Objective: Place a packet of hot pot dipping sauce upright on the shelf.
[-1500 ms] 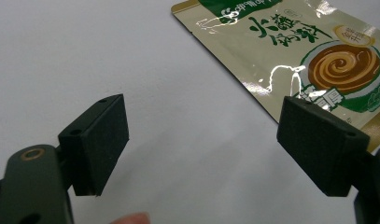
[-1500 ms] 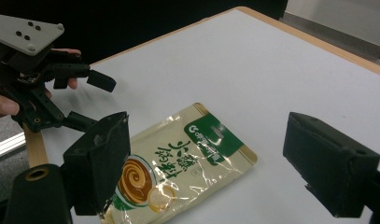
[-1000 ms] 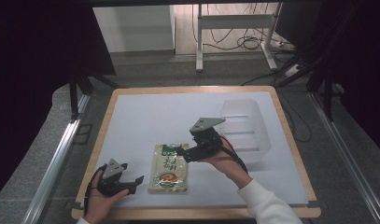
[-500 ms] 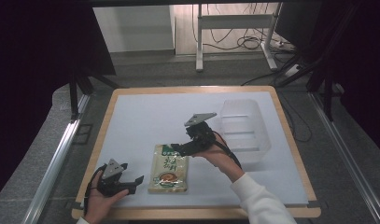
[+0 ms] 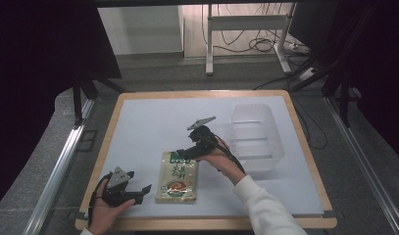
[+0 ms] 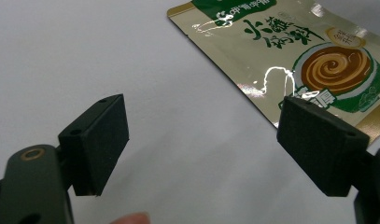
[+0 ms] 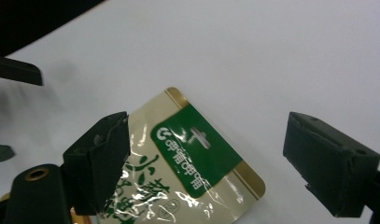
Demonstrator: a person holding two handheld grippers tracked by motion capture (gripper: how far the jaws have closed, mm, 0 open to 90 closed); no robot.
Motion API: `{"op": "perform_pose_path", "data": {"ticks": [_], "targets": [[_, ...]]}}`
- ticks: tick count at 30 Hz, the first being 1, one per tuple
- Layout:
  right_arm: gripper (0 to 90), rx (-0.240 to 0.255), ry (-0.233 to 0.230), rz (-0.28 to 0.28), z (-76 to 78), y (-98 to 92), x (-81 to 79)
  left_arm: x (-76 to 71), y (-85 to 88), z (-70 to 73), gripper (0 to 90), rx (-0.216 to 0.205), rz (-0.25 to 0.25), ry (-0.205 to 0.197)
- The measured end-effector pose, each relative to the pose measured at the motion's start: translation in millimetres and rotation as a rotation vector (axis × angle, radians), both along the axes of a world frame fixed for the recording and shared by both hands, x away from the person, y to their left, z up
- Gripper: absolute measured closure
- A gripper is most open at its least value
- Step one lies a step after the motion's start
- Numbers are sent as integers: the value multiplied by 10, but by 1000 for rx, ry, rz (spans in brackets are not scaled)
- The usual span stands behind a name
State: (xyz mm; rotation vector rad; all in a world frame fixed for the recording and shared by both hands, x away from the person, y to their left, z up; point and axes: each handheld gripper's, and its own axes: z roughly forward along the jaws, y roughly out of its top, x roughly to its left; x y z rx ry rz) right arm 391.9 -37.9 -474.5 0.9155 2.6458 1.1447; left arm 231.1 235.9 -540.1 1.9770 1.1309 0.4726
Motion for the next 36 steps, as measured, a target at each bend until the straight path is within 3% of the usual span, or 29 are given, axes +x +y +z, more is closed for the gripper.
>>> {"op": "perform_pose_path", "data": {"ticks": [3, 4, 17, 32, 36], "targets": [[150, -12, 19, -9, -61, -8, 35, 0, -5, -3, 168, -3, -5, 4], [151, -29, 45, -23, -120, -17, 63, 0, -8, -4, 168, -2, -8, 4], [230, -41, 160, -83, -337, -42, 177, -1, -9, -4, 168, -5, -6, 3], [296, -24, 236, -44, -397, -49, 194, -5, -3, 3, 168, -6, -7, 0], [297, -21, 234, -28, -354, -49, 167, -6, -3, 4, 168, -6, -7, -1]]}}
